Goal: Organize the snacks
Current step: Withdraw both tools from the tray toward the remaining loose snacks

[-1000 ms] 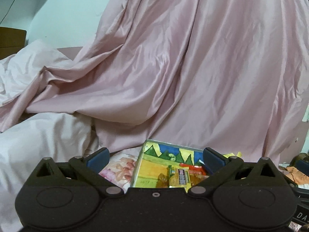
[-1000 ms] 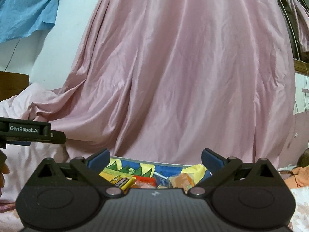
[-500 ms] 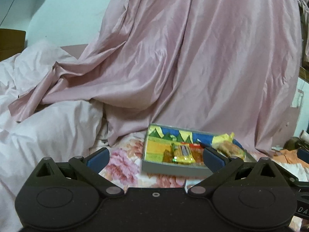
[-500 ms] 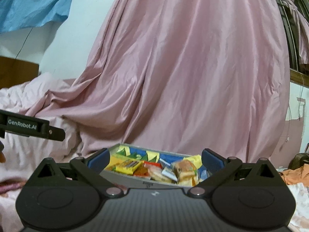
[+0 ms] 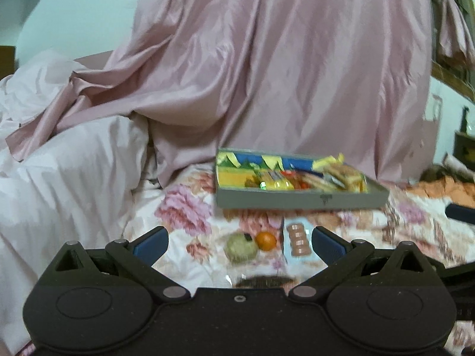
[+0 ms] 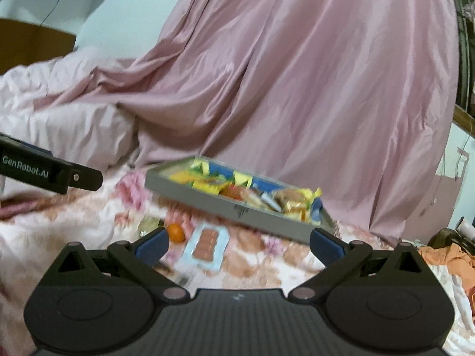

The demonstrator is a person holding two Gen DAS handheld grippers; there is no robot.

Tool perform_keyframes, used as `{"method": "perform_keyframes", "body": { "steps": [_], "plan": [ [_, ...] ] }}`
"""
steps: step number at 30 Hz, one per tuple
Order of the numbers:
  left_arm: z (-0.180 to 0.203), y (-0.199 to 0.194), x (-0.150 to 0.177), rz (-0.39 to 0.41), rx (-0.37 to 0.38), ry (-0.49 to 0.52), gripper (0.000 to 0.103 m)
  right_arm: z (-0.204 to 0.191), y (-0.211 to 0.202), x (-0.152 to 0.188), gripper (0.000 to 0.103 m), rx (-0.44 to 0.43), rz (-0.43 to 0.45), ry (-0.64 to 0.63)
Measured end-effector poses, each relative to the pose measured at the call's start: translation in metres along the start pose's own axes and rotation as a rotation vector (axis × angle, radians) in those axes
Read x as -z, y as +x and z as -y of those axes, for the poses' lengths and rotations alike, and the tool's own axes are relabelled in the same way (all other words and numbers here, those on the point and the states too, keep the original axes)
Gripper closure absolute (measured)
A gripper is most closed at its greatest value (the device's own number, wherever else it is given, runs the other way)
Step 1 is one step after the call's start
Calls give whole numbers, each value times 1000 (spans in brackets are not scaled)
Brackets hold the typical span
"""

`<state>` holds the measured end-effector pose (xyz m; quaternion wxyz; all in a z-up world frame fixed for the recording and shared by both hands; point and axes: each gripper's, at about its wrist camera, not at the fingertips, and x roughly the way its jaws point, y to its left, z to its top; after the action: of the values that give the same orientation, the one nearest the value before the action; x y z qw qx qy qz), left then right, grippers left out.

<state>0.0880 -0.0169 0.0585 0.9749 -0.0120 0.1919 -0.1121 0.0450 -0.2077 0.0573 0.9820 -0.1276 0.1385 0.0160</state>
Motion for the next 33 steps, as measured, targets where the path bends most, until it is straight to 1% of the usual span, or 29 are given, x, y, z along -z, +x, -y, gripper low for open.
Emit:
{"method": "perform_keyframes", "body": {
  "steps": [5, 8, 15, 23, 28, 33],
  "plan": [
    [-2, 8, 20, -42, 41, 57, 1, -12, 6, 8, 0, -12, -66, -28],
    [-6, 14, 29, -81, 55, 65, 1, -18, 16, 14, 0, -7, -112, -45],
    [-21, 34, 41, -151, 54, -4, 1, -24, 39, 28, 0, -3, -206, -64],
    [-23, 57, 52, -230, 41, -39, 1, -29, 54, 37, 0, 0, -262, -87],
    [-25, 69, 55, -257, 38, -49, 1, -28, 64, 39, 0, 4, -302, -74],
    [-27, 83, 61, -305, 24, -60, 1, -28, 74, 44, 0, 20, -338, -75]
  ]
}}
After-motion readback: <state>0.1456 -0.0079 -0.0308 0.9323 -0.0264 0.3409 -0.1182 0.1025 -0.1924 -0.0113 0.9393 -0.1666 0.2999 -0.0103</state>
